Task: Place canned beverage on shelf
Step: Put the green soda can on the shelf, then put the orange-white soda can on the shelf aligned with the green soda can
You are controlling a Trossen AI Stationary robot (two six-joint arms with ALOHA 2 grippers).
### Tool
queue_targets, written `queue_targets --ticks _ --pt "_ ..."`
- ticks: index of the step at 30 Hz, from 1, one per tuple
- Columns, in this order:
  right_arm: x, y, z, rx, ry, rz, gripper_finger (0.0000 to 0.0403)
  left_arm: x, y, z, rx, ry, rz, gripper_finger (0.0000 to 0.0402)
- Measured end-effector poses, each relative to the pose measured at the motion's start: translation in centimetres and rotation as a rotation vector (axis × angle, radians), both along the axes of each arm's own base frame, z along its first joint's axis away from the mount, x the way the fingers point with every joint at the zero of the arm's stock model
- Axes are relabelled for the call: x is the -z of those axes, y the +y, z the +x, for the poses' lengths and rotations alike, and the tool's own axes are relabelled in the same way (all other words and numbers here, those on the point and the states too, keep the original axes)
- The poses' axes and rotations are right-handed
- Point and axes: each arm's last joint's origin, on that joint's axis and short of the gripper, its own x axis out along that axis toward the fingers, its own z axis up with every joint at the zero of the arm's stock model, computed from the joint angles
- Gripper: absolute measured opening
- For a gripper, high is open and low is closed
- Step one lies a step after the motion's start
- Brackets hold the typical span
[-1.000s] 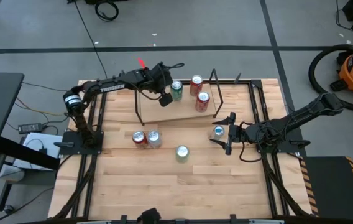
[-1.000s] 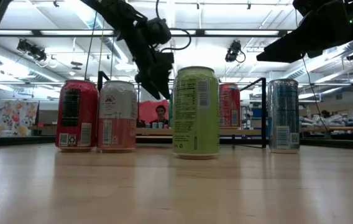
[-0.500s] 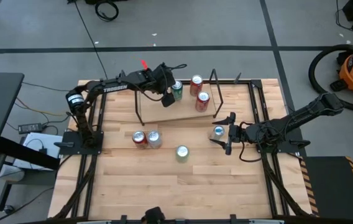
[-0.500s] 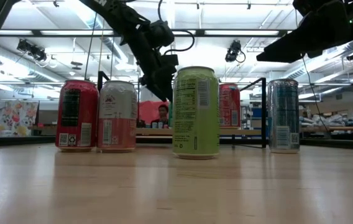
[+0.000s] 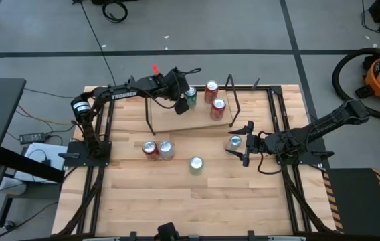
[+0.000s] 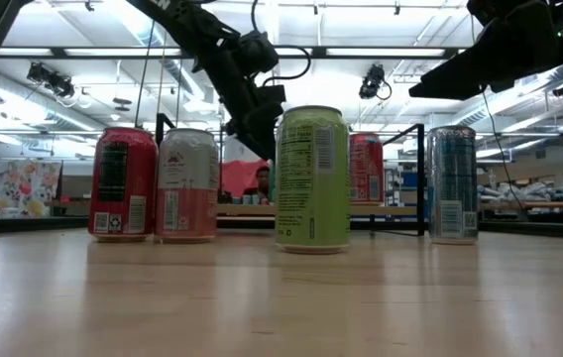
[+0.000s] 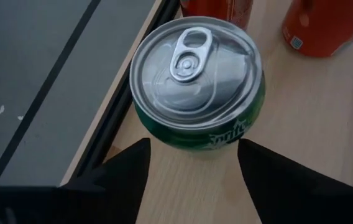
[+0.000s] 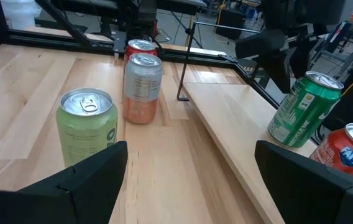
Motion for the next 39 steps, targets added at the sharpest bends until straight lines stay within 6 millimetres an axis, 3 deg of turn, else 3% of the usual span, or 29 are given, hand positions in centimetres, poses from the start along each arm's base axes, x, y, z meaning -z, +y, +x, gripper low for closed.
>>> queue_targets --ticks 10,27,31,39 --pt "0.0 0.0 0.0 0.0 0.0 0.0 0.0364 -0.1 0.0 0.2 0.036 -0.022 -0.006 0.0197" --pt "0.0 0.0 0.0 0.0 0.001 0.0 0.0364 -0.1 -1.0 -0.5 0.084 0.074 -0.033 0.0194" --pt "0.0 0.0 0.0 0.0 0.002 -0.001 0.0364 -1.9 -3.3 -0.7 0.141 0.135 -0.132 0.0194" --pt "0.0 0.0 0.0 -0.004 0.003 -0.007 0.0364 -4.4 -11.6 0.8 0.289 0.207 -0.273 0.0195"
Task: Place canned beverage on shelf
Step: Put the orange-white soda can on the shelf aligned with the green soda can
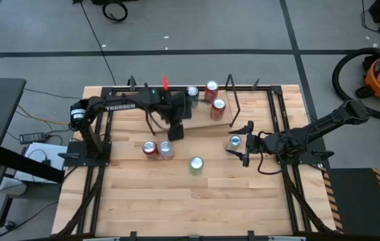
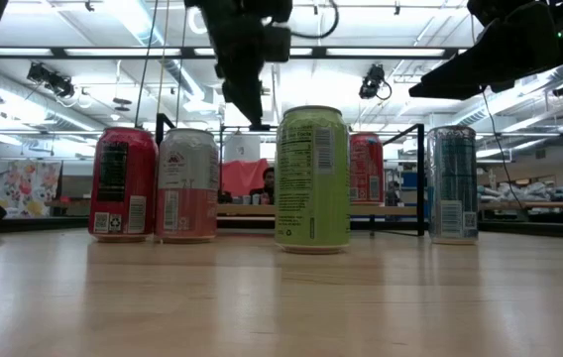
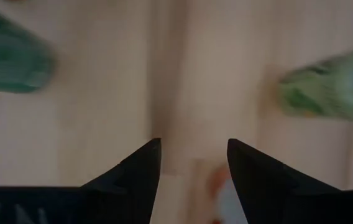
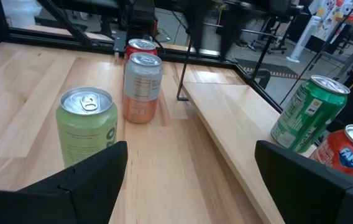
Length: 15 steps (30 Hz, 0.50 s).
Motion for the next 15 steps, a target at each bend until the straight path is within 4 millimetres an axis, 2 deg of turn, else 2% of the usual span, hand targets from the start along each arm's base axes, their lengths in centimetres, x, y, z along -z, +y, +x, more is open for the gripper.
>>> queue_targets --ticks 4,8,11,15 --pt "0.0 0.1 0.0 -0.005 -0.001 0.005 0.0364 0.0 -3.9 0.5 0.053 0.018 0.015 0.0213" --pt "0.0 0.1 0.0 -0.005 -0.003 0.006 0.0364 0.1 -6.8 0.5 0.066 0.043 0.068 0.0257" --pt "0.0 0.1 0.0 -0.004 -0.003 0.006 0.0364 0.2 -8.0 0.1 0.058 0.086 0.11 0.0294" --pt "0.0 0.1 0.0 -0.004 -0.004 0.007 0.0364 1.1 -8.3 -0.5 0.002 0.15 0.114 0.0327"
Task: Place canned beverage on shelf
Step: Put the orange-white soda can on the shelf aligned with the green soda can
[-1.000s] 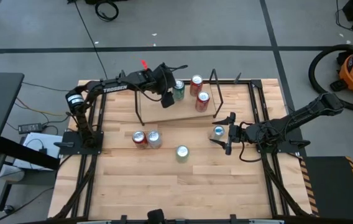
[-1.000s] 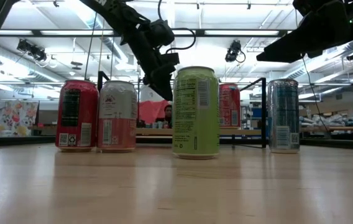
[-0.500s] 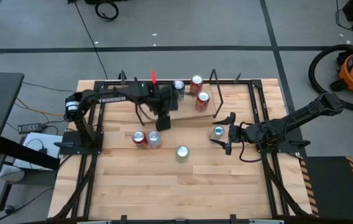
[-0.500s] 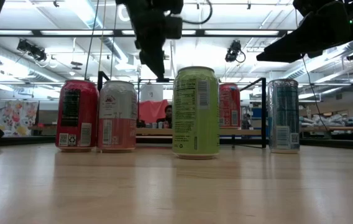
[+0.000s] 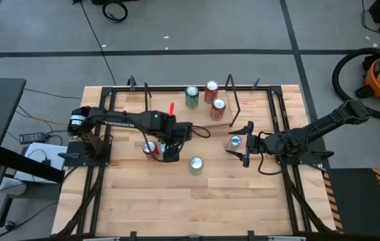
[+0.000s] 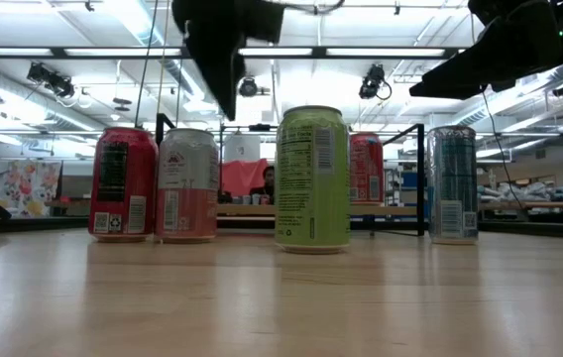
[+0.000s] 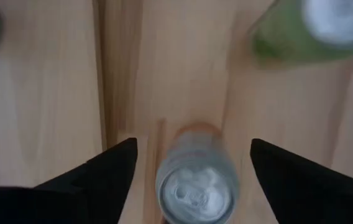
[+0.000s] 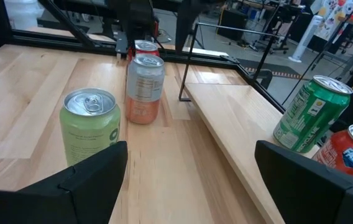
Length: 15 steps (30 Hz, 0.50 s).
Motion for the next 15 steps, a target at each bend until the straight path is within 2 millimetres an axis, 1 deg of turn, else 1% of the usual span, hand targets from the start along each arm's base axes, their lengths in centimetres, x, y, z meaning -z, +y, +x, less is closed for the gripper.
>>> queue_targets --ticks 6,12,15 --pt "0.0 0.0 0.0 0.0 0.0 0.001 0.0364 1.7 0.2 -0.5 -0.025 0.059 -0.002 0.0344" --pt "0.0 0.0 0.0 0.0 0.0 0.001 0.0364 2.4 0.1 -0.7 -0.057 0.08 -0.03 0.0346" --pt "0.0 0.0 0.0 0.0 0.0 0.001 0.0364 3.2 0.1 -1.0 -0.068 0.11 -0.045 0.0346"
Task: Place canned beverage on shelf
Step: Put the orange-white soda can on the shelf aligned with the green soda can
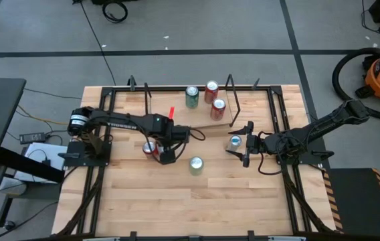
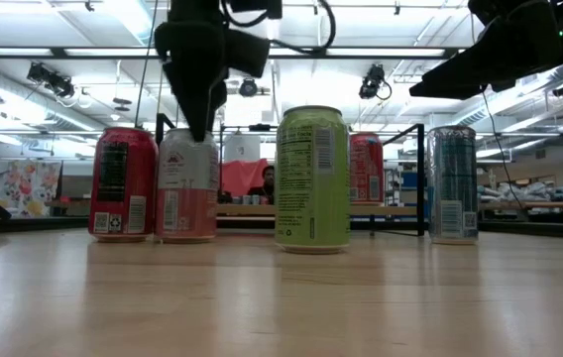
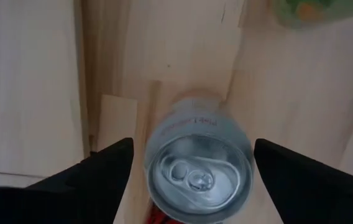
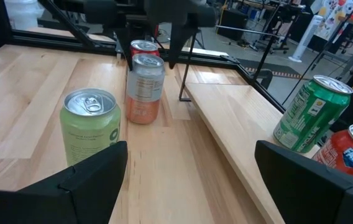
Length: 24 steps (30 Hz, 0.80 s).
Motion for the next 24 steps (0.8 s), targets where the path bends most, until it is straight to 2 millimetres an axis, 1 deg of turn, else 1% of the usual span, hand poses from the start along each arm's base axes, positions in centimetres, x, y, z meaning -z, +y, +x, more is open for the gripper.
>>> queue_targets --ticks 4,8,21,24 --pt "0.0 0.0 0.0 0.0 0.0 0.0 0.0364 1.6 -0.2 -0.5 0.008 0.042 0.004 0.0346" --pt "0.0 0.0 0.0 0.0 0.0 0.0 0.0364 2.6 -0.5 -0.9 0.028 0.056 0.003 0.0346" --pt "0.0 0.0 0.0 0.0 -0.002 0.001 0.0364 2.7 -0.8 -0.8 0.045 0.053 0.005 0.0346" --pt "0.0 0.0 0.0 0.0 -0.002 0.001 0.0364 2.7 -0.8 -0.8 0.045 0.052 0.005 0.034"
